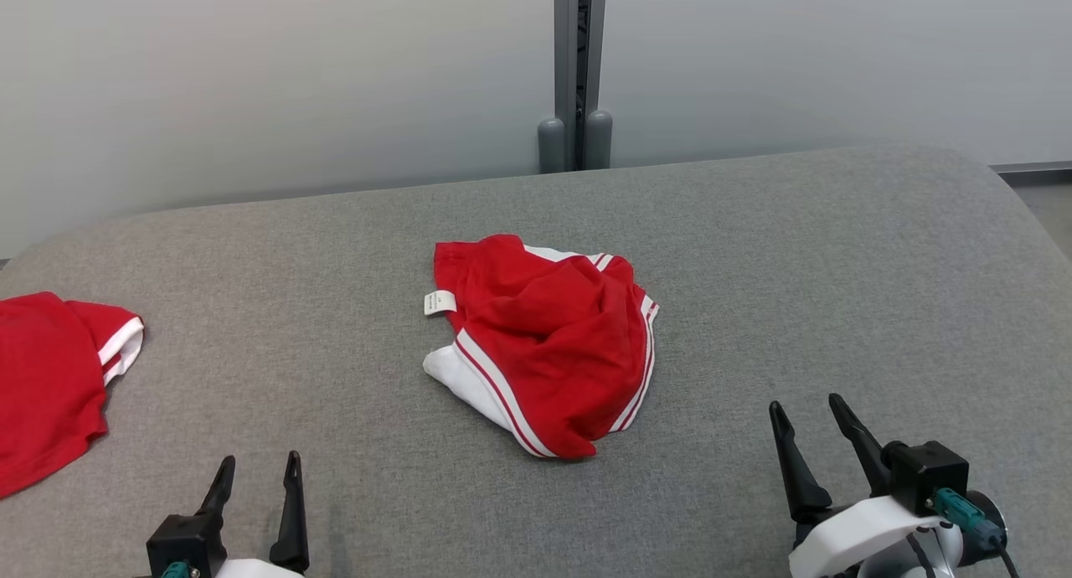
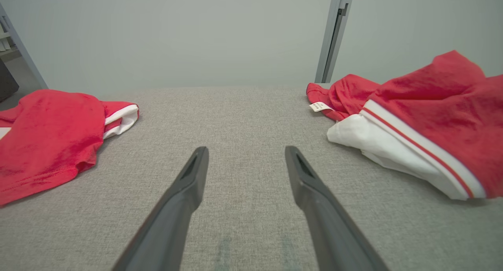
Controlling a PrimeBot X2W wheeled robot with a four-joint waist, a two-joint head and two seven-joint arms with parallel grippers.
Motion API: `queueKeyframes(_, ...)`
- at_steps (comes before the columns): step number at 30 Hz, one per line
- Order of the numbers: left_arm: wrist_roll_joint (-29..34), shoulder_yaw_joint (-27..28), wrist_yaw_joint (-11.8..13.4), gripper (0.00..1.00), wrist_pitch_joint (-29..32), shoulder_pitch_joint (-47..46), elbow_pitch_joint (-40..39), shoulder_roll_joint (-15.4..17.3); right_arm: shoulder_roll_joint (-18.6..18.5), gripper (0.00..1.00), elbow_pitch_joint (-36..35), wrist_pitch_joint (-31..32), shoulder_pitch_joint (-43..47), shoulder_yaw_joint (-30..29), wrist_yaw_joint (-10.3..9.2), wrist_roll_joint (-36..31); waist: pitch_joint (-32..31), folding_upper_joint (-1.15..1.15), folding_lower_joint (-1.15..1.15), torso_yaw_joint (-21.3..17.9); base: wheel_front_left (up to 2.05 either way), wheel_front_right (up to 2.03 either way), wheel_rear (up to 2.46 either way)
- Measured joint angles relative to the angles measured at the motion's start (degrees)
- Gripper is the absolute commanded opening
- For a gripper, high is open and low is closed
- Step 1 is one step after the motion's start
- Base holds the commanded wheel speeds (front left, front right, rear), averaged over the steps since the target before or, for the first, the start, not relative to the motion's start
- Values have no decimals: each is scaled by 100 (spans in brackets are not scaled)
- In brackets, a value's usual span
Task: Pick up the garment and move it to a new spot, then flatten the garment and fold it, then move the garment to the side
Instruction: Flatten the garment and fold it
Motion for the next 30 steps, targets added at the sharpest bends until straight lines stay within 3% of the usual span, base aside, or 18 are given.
queueKeyframes(12,-47,-283,-64,100,0,-60,63,-34,0,100,-169,0,-68,233,0,-8,196,0,0,425,0,0,0)
queueKeyframes(30,-402,-730,85,100,-1,-175,227,-31,-52,100,376,0,-646,1329,0,46,731,0,0,1929,0,0,0)
